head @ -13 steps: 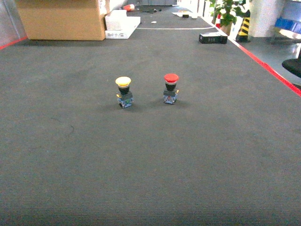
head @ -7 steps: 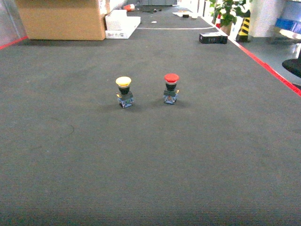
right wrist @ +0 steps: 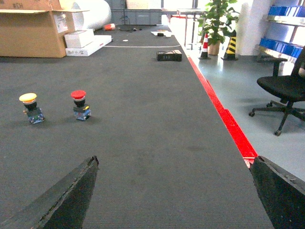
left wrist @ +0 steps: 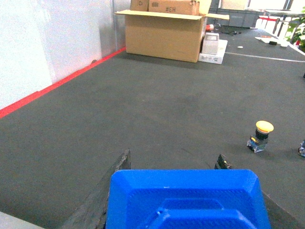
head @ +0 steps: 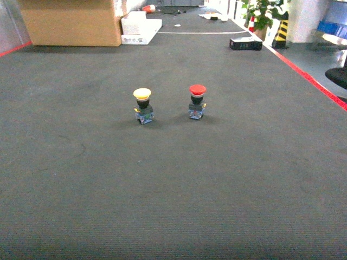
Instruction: Pick blue part to blue bin on bottom shelf
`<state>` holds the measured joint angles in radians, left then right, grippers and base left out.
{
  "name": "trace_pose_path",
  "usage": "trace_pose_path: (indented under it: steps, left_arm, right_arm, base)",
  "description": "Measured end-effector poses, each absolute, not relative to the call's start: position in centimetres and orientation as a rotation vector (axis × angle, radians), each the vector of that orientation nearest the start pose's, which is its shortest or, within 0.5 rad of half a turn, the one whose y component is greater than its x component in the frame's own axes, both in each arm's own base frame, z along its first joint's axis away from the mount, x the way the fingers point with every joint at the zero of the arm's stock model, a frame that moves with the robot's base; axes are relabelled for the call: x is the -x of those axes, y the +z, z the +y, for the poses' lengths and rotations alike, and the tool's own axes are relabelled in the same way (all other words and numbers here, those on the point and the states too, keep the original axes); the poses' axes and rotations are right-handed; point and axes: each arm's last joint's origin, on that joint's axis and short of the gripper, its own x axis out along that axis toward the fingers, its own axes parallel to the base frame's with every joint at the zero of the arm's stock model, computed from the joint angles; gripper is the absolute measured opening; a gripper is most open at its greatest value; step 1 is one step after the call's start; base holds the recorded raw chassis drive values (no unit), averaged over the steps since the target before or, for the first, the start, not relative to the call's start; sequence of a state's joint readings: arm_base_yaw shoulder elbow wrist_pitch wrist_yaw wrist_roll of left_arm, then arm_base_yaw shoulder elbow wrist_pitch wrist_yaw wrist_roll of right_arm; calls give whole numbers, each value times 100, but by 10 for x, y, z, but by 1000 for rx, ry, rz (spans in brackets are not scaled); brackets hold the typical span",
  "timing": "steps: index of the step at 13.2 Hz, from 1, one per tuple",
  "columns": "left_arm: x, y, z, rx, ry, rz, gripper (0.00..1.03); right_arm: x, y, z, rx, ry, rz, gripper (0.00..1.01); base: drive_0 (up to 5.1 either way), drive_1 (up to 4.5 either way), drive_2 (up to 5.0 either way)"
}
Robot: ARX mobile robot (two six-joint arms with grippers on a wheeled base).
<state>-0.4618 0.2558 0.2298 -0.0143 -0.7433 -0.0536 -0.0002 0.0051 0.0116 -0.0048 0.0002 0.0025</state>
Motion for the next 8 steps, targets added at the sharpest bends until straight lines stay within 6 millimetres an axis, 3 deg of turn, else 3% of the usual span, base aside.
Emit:
trace_pose_path:
  steps: [5,8]
  left_arm:
    - [-98,220,-27,30,282,26,43]
    - [-98,221,-27,33,284,22,43]
  right_arm:
    - [-97,167,0,-2,0,-1,98]
    - [-97,166,0,-2,0,1,98]
  base:
    - [-2,-346,343]
    - [0,0,0]
